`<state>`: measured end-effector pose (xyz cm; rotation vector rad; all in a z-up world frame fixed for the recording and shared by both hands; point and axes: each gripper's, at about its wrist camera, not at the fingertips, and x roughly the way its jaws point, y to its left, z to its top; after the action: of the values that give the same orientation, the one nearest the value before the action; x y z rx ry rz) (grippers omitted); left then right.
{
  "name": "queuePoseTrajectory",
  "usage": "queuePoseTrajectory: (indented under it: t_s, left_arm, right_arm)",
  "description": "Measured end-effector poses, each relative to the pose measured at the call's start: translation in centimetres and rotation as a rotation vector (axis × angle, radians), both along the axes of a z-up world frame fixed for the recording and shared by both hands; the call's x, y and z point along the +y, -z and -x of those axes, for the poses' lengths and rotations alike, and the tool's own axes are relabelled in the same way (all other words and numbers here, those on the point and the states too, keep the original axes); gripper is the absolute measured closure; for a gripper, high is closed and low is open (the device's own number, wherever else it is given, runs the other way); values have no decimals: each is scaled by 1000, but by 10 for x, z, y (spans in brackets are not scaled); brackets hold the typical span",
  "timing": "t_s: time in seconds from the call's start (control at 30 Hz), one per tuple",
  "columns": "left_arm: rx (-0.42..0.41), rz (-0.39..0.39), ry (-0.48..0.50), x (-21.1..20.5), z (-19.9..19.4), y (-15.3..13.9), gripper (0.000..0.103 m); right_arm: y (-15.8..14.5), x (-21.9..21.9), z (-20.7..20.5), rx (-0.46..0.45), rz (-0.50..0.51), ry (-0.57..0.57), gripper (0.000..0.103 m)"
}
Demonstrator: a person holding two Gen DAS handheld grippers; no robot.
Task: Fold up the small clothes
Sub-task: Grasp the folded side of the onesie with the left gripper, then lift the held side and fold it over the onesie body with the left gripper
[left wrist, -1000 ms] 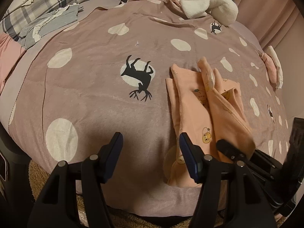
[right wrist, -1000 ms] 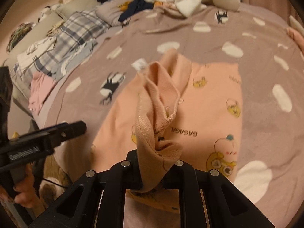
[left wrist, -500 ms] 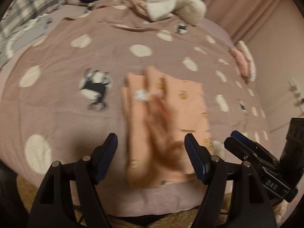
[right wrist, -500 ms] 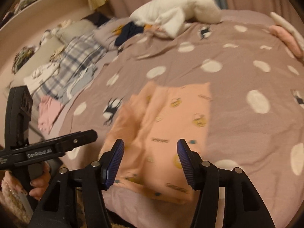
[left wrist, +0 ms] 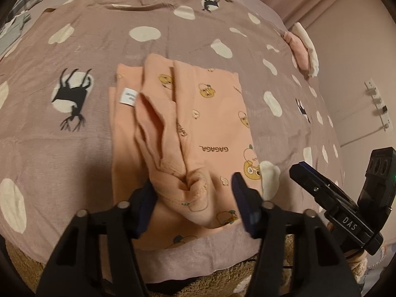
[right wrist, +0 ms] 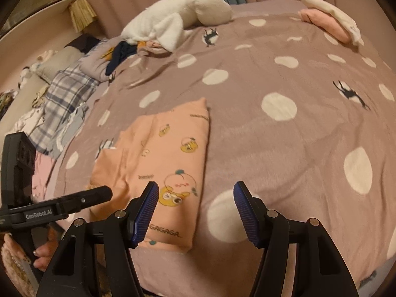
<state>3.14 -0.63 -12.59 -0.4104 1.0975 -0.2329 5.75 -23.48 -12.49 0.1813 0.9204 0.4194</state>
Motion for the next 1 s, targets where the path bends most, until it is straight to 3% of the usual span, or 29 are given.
queuePoseTrajectory:
  t_s: [0.07,0.2,0.33,0.57,0.77,1.0]
  left_arm:
    - [20,8,12,-2,-6,7,59]
    - [63,12,3,-3,-19,24,90]
    - [6,25,-21,0,-10,12,92]
    - [-94,-37,-28,9,17,-23,92]
    - [-59,-110,-54,19,29,-6,92]
    - [15,-143,-65,20,26,20,87]
  right_arm:
    - [3,0,0,6,-1,4,40]
    - [6,1,1,17,3,6,40]
    - [8,4,1,26,15,3,40]
    - [2,9,2,-1,28,-12,40]
    - [5,17,1,0,31,-45,40]
    - [13,29,-4,40,34,-69,40]
